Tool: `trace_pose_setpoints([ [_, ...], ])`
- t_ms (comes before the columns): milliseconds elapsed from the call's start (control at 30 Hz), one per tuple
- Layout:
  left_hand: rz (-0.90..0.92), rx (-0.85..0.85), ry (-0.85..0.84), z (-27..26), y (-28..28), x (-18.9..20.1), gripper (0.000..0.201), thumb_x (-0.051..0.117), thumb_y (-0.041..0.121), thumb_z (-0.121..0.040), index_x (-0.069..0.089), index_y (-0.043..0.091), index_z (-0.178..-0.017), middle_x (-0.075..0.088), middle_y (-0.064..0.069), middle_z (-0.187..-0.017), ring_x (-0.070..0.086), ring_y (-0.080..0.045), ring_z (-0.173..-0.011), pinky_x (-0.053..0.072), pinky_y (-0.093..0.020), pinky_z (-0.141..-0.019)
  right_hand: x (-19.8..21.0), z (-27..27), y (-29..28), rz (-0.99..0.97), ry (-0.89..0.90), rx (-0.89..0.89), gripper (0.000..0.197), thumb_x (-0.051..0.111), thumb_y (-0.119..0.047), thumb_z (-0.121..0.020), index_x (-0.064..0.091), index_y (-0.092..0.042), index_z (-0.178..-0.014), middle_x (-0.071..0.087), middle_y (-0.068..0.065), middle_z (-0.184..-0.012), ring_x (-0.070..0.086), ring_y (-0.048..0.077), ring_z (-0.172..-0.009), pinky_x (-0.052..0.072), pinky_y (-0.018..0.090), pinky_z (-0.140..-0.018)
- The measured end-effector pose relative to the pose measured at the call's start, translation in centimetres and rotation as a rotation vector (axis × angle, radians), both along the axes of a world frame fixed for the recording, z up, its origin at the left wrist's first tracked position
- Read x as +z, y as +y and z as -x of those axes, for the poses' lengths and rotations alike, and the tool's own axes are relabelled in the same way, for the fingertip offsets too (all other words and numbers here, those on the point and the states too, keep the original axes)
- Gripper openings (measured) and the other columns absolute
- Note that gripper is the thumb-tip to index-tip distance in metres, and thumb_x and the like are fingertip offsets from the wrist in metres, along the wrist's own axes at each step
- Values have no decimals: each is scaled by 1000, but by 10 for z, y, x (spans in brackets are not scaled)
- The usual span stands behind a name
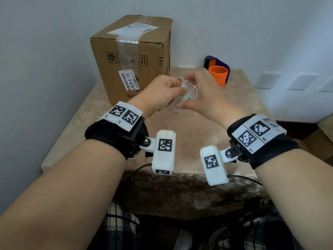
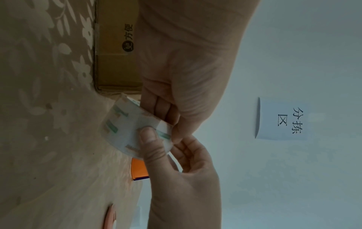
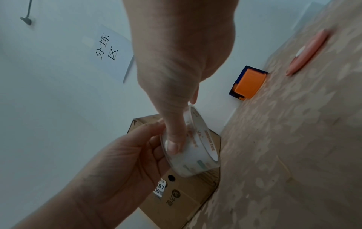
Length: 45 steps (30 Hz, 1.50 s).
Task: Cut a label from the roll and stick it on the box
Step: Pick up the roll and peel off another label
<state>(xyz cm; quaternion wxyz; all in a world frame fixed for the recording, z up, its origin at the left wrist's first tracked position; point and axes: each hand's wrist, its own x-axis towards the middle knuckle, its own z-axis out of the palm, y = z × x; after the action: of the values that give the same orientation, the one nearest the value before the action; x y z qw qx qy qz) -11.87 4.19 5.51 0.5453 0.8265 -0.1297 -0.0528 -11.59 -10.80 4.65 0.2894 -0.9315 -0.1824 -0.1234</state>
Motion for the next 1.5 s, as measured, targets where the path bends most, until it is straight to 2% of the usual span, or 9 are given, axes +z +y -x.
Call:
trace_pose_setpoints([
  [233, -24, -17, 12, -2, 1, -8, 34, 58, 13, -91, 57, -19, -81, 45, -13, -72, 28, -16, -47, 25, -22, -42, 0, 3, 1, -5, 90, 10, 63, 85, -31, -64, 51, -13, -114, 41, -5, -105, 42, 10, -96, 40, 25, -81],
  [467, 15, -51, 128, -6, 3, -20, 35, 62, 15, -90, 59, -20, -91, 50, -15, -75, 40, -23, -58, 34, -24, -49, -9, -1, -3, 43, 219, -1, 40, 83, -32, -67, 51, -21, -89, 50, -3, -92, 48, 14, -86, 33, 21, -59],
  [633, 104, -51, 183, -11, 8, -20, 22, 57, 14, -94, 66, -5, -92, 70, 2, -61, 66, -6, -54, 52, -15, -51, -6, 0, 0, 42, 188, 39, 77, 79, -33, -72, 41, -15, -137, 46, 5, -133, 46, 18, -120, 36, 24, -92],
  [800, 65, 3, 110, -12, 7, -20, 37, 57, 22, -94, 63, -14, -100, 65, -16, -77, 60, -23, -71, 49, -30, -66, -4, -1, 4, 22, 131, 17, 63, 81, -32, -70, 53, -14, -124, 50, 1, -117, 49, 13, -106, 37, 22, -85],
  [967, -10, -35, 96, -12, 8, -21, 42, 57, 26, -94, 62, -16, -91, 45, -7, -59, 37, -10, -46, 34, -17, -44, -4, -4, 3, 13, 177, -6, 64, 84, -32, -65, 52, -14, -117, 46, -4, -103, 45, 10, -91, 37, 18, -71],
  [1067, -38, -49, 82, -11, 8, -22, 41, 57, 25, -94, 62, -16, -87, 43, -10, -60, 33, -14, -48, 30, -21, -47, -6, -3, 2, 53, 193, -16, 54, 83, -33, -66, 54, -14, -106, 47, -2, -98, 45, 13, -85, 34, 19, -60],
  [1167, -39, -60, 74, -10, 8, -21, 36, 58, 23, -94, 65, -12, -88, 49, -12, -63, 37, -16, -51, 32, -23, -49, -8, 0, 1, 101, 180, -21, 42, 80, -36, -69, 54, -14, -95, 44, 0, -98, 45, 15, -85, 34, 25, -67],
  [1300, -69, -65, 65, -10, 4, -21, 32, 57, 25, -94, 65, -5, -82, 49, -10, -61, 37, -8, -46, 33, -17, -45, -7, 2, -4, 1, 178, 9, 75, 82, -34, -68, 45, -15, -132, 44, 3, -118, 42, 9, -97, 36, 23, -81],
  [1500, 18, -22, 114, -13, 7, -23, 29, 58, 23, -94, 67, 0, -80, 61, -7, -61, 54, -11, -50, 42, -19, -49, -12, 3, 2, -65, 141, 0, 67, 81, -31, -70, 50, -16, -128, 46, -2, -117, 43, 6, -100, 39, 21, -85],
])
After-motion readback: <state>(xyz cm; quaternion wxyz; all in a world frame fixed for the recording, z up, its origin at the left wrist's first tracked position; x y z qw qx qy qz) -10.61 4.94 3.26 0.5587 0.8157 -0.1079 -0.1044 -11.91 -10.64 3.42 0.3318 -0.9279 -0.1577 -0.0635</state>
